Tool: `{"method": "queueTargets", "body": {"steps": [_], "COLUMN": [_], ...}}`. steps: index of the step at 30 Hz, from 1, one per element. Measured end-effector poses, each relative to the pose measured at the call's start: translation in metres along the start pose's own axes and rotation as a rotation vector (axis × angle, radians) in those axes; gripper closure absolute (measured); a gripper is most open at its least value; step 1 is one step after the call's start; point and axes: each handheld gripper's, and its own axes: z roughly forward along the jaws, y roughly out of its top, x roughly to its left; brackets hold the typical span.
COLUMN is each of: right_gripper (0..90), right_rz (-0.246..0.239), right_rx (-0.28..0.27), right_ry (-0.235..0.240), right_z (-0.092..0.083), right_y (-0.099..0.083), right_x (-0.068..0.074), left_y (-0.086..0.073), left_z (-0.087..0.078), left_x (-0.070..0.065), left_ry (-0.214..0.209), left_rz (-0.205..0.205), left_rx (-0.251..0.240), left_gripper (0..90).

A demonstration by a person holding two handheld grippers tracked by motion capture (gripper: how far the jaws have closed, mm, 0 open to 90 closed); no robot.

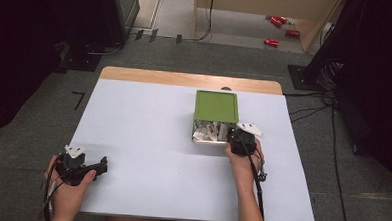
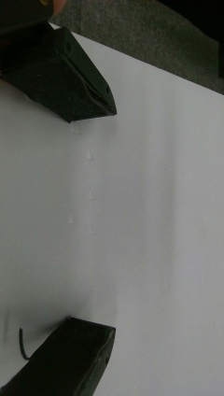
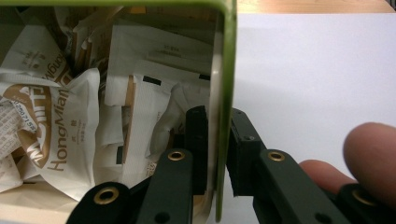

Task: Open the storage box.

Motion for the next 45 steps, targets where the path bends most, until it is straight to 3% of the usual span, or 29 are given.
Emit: {"method": "queueTargets", "body": {"steps": [18,45], "right_gripper": [82.6,79.4], "right_rz": [-0.008,0.024], "right_rx": [0.027,0.068], "right_ry": [0.012,0.051], "right_z": [-0.018,-0.042], "right_y": [-0.011,-0.026], "right_x": [-0.001,0.0], "left_y": [0.0,0.0], "left_z": [0.0,0.0], "left_x": [0.0,0.0], "left_ry": [0.001,0.001], "left_rz": [0.001,0.001], "left_rx": [0.001,0.0], "left_gripper": [0.0,0.0]}}
